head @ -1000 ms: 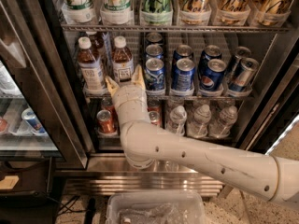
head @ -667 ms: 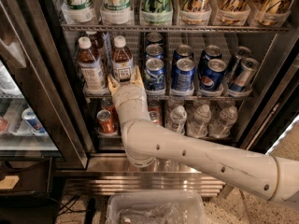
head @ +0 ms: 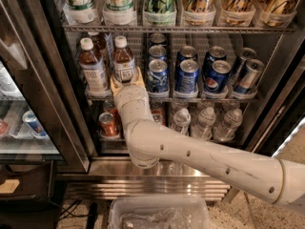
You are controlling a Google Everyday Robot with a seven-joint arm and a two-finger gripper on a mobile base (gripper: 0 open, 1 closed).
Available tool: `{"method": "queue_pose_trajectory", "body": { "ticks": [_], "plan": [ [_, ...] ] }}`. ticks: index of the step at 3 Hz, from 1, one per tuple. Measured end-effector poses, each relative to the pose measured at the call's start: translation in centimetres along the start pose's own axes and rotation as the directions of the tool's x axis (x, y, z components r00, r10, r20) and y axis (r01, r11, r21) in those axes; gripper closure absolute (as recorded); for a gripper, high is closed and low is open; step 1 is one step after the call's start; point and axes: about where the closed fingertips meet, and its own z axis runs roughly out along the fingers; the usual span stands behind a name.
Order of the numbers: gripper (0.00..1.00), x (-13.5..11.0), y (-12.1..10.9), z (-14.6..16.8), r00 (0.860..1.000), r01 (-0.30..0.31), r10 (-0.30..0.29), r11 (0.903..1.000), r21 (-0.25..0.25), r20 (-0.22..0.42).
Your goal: Pick blue plastic bottle from middle shelf of fridge
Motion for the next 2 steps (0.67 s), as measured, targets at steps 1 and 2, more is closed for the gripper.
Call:
{"method": "queue_pose_trajectory", "body": {
  "ticks": [1, 2],
  "plan": [
    [1.0, 0.0, 0.0, 0.0, 1.0, 0.0, 0.0, 1.0, 0.0, 0.0],
    [1.0, -0.37, -0.09, 0.01, 1.0, 0.0, 0.0, 1.0, 0.0, 0.0]
  ]
}}
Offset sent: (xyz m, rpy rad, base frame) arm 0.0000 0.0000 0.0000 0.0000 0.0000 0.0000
